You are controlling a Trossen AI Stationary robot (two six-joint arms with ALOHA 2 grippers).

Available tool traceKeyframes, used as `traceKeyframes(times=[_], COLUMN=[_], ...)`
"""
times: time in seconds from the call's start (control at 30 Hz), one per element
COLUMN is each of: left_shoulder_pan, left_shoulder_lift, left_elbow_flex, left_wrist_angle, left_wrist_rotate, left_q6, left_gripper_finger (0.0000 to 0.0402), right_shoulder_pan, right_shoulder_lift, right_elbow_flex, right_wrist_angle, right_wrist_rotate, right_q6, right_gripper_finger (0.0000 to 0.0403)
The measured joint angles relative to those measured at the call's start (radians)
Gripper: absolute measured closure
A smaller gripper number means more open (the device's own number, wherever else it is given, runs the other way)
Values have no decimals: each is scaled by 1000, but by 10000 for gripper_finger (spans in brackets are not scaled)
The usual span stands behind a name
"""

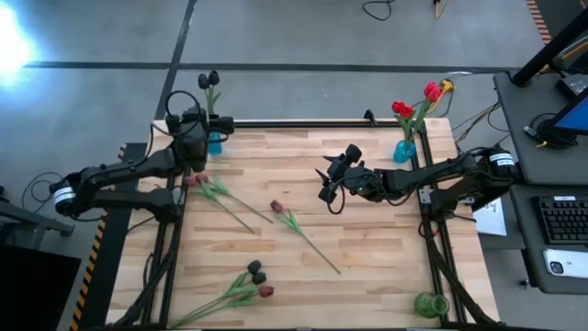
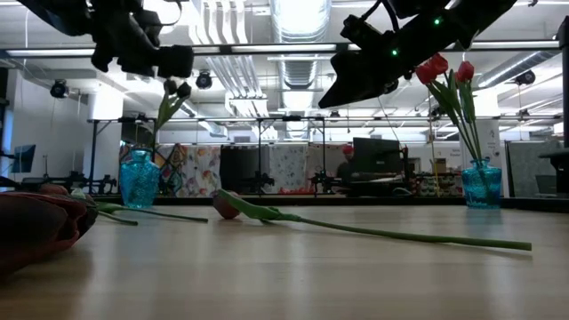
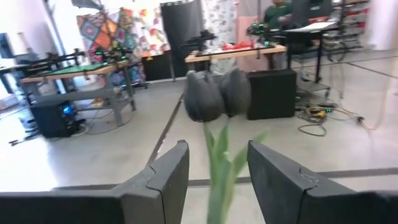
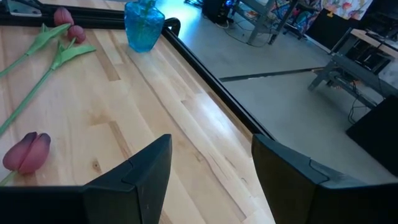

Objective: Sort flowers into vase by color
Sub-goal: Put the black tulip into the left blue vase

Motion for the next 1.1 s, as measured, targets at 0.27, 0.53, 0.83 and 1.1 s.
traceKeyframes(times=[0.27, 0.53, 0.83, 1.1], left_shoulder_pan=[-129, -256, -317, -355], left_shoulder_lift=[-52, -103, -176, -216], left_elbow_flex=[0, 0, 0, 0], left_wrist_angle=[-96, -139, -230, -272], left_wrist_rotate=[0, -13, -106, -107], left_q6=[0, 0, 0, 0], left_gripper_finger=[253, 253, 253, 253], right_shoulder_pan=[0, 0, 0, 0], right_shoulder_lift=[0, 0, 0, 0], right_elbow_flex=[0, 0, 0, 0], right_wrist_angle=[0, 0, 0, 1], right_wrist_rotate=[0, 0, 0, 0], right_q6=[-2, -2, -3, -3], right_gripper_finger=[188, 188, 188, 188])
